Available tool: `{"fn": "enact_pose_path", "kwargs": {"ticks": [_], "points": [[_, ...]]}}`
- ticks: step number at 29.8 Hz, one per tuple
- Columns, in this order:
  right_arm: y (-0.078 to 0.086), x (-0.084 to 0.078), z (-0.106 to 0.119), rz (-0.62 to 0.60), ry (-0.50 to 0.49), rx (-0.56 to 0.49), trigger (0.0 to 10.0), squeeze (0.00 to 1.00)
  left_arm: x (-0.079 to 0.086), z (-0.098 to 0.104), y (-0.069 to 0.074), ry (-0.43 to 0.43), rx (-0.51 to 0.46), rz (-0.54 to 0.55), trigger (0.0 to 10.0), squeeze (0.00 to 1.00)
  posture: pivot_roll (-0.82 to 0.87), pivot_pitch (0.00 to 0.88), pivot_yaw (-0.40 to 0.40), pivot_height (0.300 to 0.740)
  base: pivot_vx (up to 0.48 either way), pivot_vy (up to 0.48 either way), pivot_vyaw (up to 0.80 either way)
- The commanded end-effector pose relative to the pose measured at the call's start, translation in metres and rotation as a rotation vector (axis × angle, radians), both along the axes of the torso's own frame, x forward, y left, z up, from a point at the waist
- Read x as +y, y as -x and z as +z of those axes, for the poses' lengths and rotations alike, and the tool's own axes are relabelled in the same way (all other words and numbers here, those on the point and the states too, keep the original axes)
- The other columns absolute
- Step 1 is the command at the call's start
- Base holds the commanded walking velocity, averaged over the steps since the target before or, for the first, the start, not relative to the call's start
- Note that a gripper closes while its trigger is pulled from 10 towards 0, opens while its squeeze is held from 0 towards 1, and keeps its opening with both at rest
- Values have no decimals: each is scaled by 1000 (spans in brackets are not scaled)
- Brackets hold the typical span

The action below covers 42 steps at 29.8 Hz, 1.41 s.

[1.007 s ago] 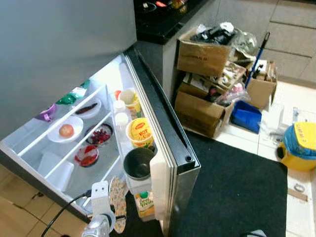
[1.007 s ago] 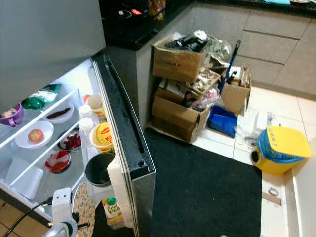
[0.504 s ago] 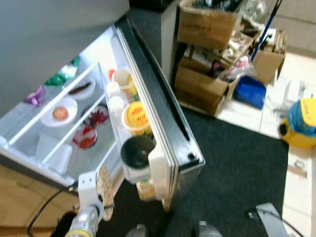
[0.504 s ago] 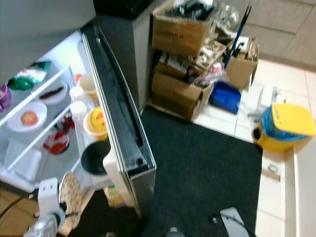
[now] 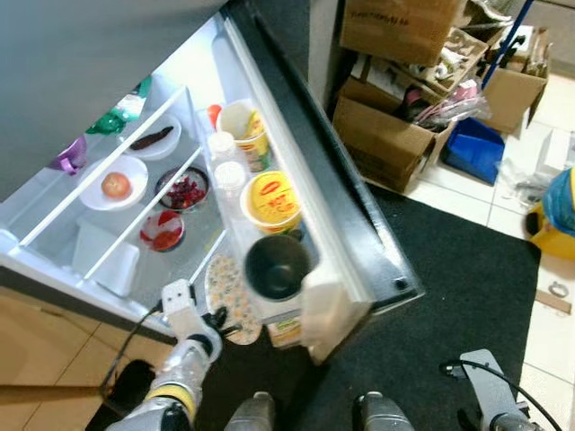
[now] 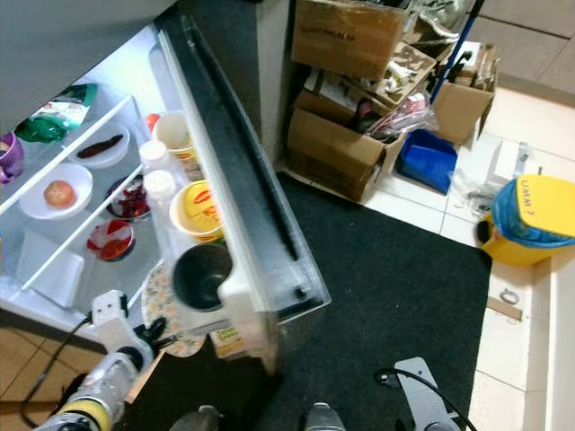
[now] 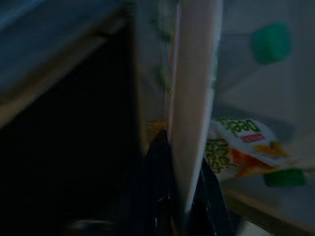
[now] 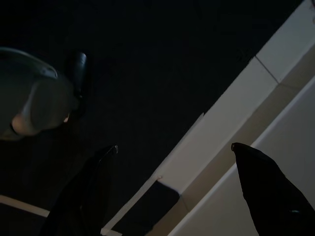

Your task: Restocking fridge

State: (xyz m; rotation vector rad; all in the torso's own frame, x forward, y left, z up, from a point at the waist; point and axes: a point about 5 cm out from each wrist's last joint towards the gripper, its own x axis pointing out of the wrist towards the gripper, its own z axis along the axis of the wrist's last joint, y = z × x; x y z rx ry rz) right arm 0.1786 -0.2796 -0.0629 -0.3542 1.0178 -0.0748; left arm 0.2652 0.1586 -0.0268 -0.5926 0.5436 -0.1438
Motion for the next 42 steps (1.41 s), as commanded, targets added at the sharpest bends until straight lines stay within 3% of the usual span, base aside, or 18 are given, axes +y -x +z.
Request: {"fn": "enact_pose_path", "kwargs": {"ticks": [1,3,7,8,10,12,14,15,19,23,24,25,26,29,33,37,38,42], "points": [[9,-3,-3,-24,1,19,10000,0,-26,-3,4,66,15,-102,10000,0,-40,275,1,740,0,0,0],[7,-6,-1,-31,6,6,10000,0,-50,0,4,115,-10,-181,10000,0,-45,279,6,740,0,0,0],[6,-7,0,-33,9,2,10000,0,-60,2,3,142,-24,-209,10000,0,-45,279,6,740,0,0,0],[5,-9,1,-36,12,-1,10000,0,-70,6,2,181,-41,-229,10000,0,-48,280,8,740,0,0,0],[5,-9,1,-36,12,-1,10000,0,-70,6,2,181,-41,-229,10000,0,-48,280,8,740,0,0,0],[5,-12,2,-43,18,-6,10000,0,-100,17,0,262,-93,-320,10000,0,-45,276,6,740,0,0,0],[5,-12,2,-43,18,-6,10000,0,-100,17,0,262,-93,-320,10000,0,-45,276,6,740,0,0,0],[5,-13,3,-45,19,-7,10000,0,-114,22,-1,294,-117,-367,10000,0,-45,273,7,740,0,0,0],[6,-11,2,-47,13,-5,10000,0,-113,19,3,245,-109,-410,10000,0,-43,267,12,740,0,0,0],[10,-8,-1,-50,-9,1,10000,0,-54,-6,15,67,-11,-311,10000,0,-31,257,16,740,0,0,0],[10,-8,-1,-50,-9,1,10000,0,-54,-6,15,67,-11,-311,10000,0,-31,257,16,740,0,0,0],[10,-8,-2,-50,-12,3,10000,0,-39,-13,21,20,21,-285,10000,0,-24,251,15,740,0,0,0],[10,-8,-2,-50,-12,3,10000,0,-39,-13,21,20,21,-285,10000,0,-24,251,15,740,0,0,0],[12,-4,-4,-47,-34,5,10000,0,9,-33,48,-138,138,-183,10000,0,-19,225,16,740,0,0,0],[12,-2,-5,-44,-43,4,10000,0,26,-40,62,-194,195,-134,10000,0,-19,218,17,740,0,0,0],[15,6,-9,-20,-62,20,10000,0,57,-59,105,-314,363,-28,10000,0,-16,198,13,740,0,0,0],[17,9,-11,-15,-66,28,10000,0,61,-62,115,-333,398,-14,10000,0,-7,182,9,740,0,0,0],[19,14,-14,-3,-73,43,10000,0,63,-66,126,-342,431,2,10000,0,2,154,5,740,0,0,0]]}}
